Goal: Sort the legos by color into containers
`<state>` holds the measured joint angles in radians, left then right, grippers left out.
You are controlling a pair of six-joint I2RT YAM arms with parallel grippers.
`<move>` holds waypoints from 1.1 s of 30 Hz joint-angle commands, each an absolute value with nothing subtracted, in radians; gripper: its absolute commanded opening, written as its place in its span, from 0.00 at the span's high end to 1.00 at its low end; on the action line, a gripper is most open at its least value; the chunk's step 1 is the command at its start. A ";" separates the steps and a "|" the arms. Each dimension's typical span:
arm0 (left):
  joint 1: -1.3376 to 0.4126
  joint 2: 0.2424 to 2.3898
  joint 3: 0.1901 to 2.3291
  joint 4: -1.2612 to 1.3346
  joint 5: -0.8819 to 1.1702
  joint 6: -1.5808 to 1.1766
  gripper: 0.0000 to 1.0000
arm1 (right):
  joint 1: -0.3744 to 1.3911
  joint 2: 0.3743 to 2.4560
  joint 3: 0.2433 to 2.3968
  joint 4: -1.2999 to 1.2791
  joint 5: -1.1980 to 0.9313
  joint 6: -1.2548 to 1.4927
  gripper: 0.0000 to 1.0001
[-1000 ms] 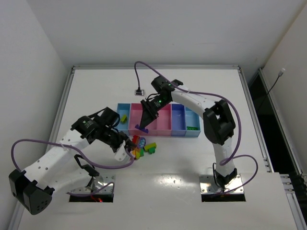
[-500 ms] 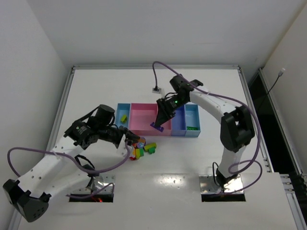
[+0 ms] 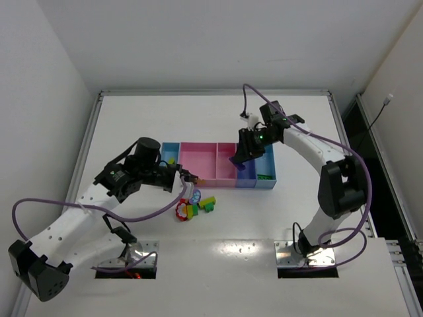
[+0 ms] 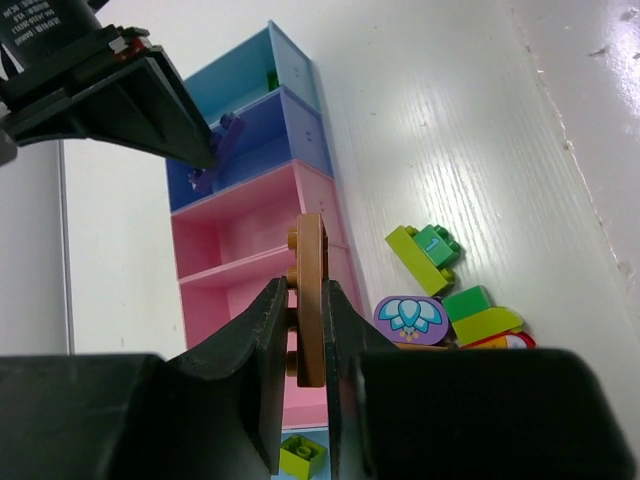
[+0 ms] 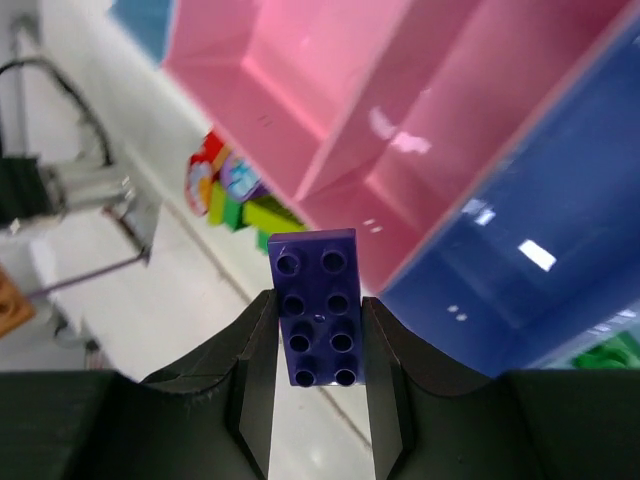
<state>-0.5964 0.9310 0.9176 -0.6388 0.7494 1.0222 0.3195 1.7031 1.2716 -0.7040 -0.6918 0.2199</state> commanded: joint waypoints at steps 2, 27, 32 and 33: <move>-0.607 0.948 0.930 -0.568 0.750 0.966 1.00 | 0.316 1.663 1.282 -0.629 -0.485 0.334 1.00; -0.607 1.048 0.948 -0.414 0.670 0.838 1.00 | 0.347 1.692 1.281 -0.598 -0.201 0.428 0.31; -0.595 1.085 0.966 -0.350 0.670 0.738 1.00 | 0.347 1.692 1.293 -0.589 -0.232 0.413 0.30; -0.595 1.106 0.966 -0.330 0.661 0.683 1.00 | 0.347 1.675 1.293 -0.589 -0.232 0.402 0.30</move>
<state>-0.5961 1.0866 0.9207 -0.4202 0.6609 0.7967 0.3428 1.7016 1.2716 -0.6254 -0.2153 0.4145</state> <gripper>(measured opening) 0.217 0.698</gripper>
